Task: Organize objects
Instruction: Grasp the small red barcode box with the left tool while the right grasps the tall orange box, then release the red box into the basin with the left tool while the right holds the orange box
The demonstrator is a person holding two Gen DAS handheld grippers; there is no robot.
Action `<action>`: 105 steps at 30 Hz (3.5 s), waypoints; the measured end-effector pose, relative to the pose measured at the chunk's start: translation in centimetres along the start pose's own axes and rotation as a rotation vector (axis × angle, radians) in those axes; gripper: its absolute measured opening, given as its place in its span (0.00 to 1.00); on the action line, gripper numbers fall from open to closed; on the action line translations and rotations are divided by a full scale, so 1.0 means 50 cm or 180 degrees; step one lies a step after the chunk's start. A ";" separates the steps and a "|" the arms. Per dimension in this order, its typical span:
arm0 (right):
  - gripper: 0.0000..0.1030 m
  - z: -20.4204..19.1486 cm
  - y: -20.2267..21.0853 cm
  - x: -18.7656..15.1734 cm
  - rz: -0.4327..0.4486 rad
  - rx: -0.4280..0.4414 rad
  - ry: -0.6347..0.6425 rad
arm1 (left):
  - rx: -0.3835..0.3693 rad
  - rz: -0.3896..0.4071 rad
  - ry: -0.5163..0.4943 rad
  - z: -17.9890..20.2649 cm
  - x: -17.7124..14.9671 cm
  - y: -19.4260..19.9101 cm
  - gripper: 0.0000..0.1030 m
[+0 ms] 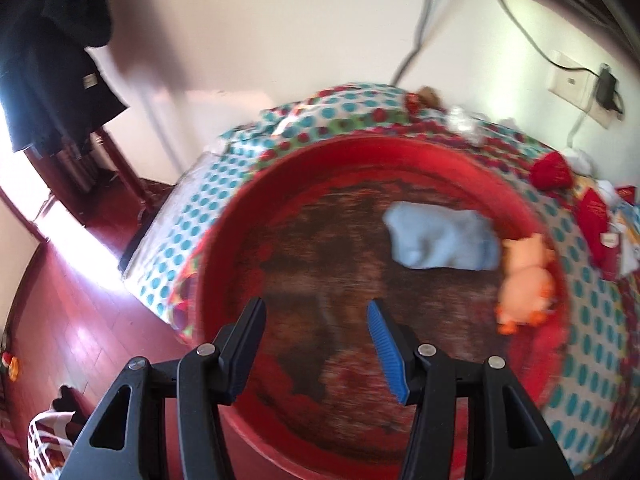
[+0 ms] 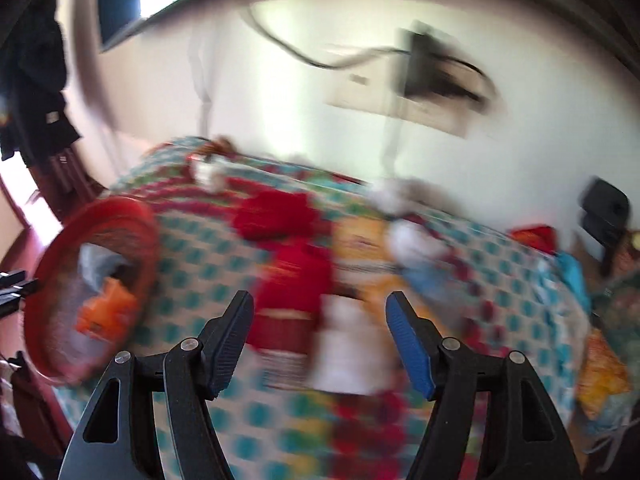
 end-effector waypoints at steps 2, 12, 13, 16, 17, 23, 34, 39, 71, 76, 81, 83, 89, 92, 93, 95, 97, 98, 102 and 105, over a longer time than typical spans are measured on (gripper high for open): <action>0.64 0.047 -0.014 -0.020 -0.0082 -0.0048 0.0004 | -0.0036 0.0041 -0.0112 0.036 0.013 0.018 0.53; 0.52 0.095 -0.101 -0.080 -0.0220 0.0162 0.0146 | -0.0414 0.0102 -0.0707 0.292 0.055 0.066 0.53; 0.51 0.090 -0.108 -0.079 -0.0204 0.0203 0.0157 | -0.0439 0.0090 -0.0762 0.316 0.057 0.064 0.53; 0.43 0.066 -0.128 -0.082 -0.0215 0.0264 0.0218 | -0.0637 -0.0007 -0.0849 0.400 0.053 0.053 0.53; 0.41 0.063 -0.130 -0.081 -0.0199 0.0287 0.0197 | -0.0705 -0.0056 -0.0851 0.423 0.049 0.048 0.53; 0.28 0.050 -0.116 -0.088 -0.0126 0.0367 -0.0144 | -0.1067 -0.0328 -0.0744 0.540 0.019 0.006 0.53; 0.28 0.007 -0.047 -0.128 0.0000 0.0636 -0.0443 | -0.1054 -0.0331 -0.0735 0.637 0.006 -0.045 0.55; 0.28 0.032 -0.036 -0.133 0.0079 0.0533 -0.0492 | -0.1116 -0.0266 -0.0734 0.653 0.028 -0.054 0.55; 0.27 0.046 -0.039 -0.146 0.0216 0.0274 -0.0504 | -0.1143 -0.0073 -0.1018 0.654 0.036 -0.019 0.29; 0.28 0.049 -0.039 -0.145 0.0217 0.0230 -0.0508 | -0.1056 -0.0019 -0.0974 0.616 0.046 0.002 0.29; 0.28 0.042 -0.040 -0.143 0.0203 0.0164 -0.0426 | -0.0961 0.0034 -0.0924 0.569 0.059 0.020 0.29; 0.28 0.041 -0.041 -0.143 0.0196 0.0149 -0.0403 | -0.0904 0.0050 -0.0883 0.544 0.065 0.024 0.29; 0.28 0.038 -0.042 -0.143 0.0184 0.0110 -0.0365 | -0.0746 0.0096 -0.0712 0.454 0.087 0.034 0.29; 0.28 0.038 -0.041 -0.143 0.0183 0.0091 -0.0349 | -0.0675 0.0109 -0.0583 0.404 0.099 0.036 0.29; 0.28 0.037 -0.041 -0.143 0.0184 0.0084 -0.0347 | -0.0646 0.0107 -0.0551 0.382 0.104 0.035 0.29; 0.28 0.039 -0.040 -0.142 0.0189 0.0055 -0.0355 | -0.0589 0.0115 -0.0513 0.355 0.108 0.033 0.29; 0.28 0.042 -0.041 -0.143 0.0185 0.0049 -0.0375 | -0.0528 0.0098 -0.0497 0.324 0.112 0.026 0.29; 0.28 0.043 -0.041 -0.143 0.0185 0.0041 -0.0376 | -0.0488 0.0090 -0.0477 0.310 0.112 0.022 0.29; 0.28 0.040 -0.041 -0.142 0.0182 -0.0010 -0.0336 | -0.0377 0.0051 -0.0387 0.246 0.112 0.005 0.29; 0.28 0.039 -0.039 -0.141 0.0199 -0.0051 -0.0312 | -0.0254 0.0014 -0.0296 0.193 0.108 -0.014 0.29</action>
Point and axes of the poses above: each gripper's, at about its wrist camera, not at the fingertips, and y roughly against the way its jaws point, z to its right, x to its top, the point moved 7 cm from there along -y, roughly the way its jaws point, and after that the axes turned 6 degrees about z, right-handed, at the moved point
